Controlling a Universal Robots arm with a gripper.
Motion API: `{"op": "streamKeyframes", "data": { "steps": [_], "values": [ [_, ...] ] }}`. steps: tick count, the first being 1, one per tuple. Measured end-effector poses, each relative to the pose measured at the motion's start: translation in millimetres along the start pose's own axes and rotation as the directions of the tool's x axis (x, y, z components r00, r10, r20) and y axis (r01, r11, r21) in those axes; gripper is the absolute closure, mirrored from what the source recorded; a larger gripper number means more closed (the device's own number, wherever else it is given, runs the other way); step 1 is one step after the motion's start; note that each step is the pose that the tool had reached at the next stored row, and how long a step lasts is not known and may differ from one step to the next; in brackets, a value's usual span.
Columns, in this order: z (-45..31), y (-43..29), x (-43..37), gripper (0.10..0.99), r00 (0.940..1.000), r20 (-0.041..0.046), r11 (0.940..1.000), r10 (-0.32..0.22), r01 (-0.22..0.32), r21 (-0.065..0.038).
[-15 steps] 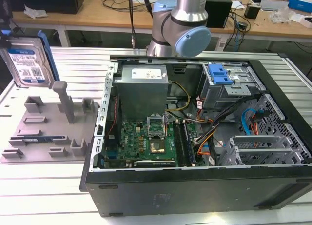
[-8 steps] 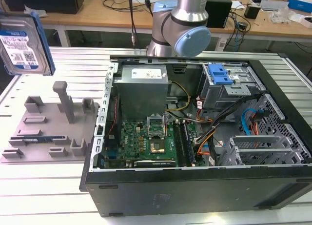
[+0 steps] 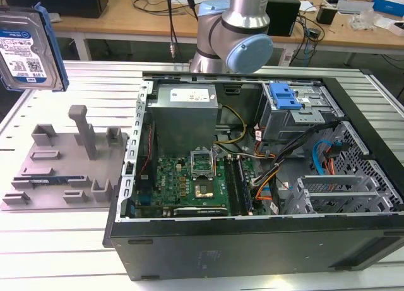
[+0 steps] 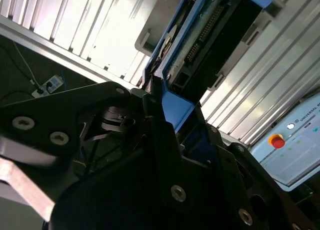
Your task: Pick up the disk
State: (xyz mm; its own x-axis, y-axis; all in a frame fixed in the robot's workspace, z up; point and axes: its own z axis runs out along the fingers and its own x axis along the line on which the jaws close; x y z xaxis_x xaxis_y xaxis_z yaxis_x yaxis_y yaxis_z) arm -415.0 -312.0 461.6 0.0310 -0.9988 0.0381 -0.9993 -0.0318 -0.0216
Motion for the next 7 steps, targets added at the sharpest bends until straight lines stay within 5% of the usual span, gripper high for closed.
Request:
{"op": "streamKeyframes", "data": {
  "steps": [7],
  "values": [
    [0.0,0.0,0.0,0.718,1.0000,0.0000,1.0000,0.000,0.000,0.000]
  ]
}}
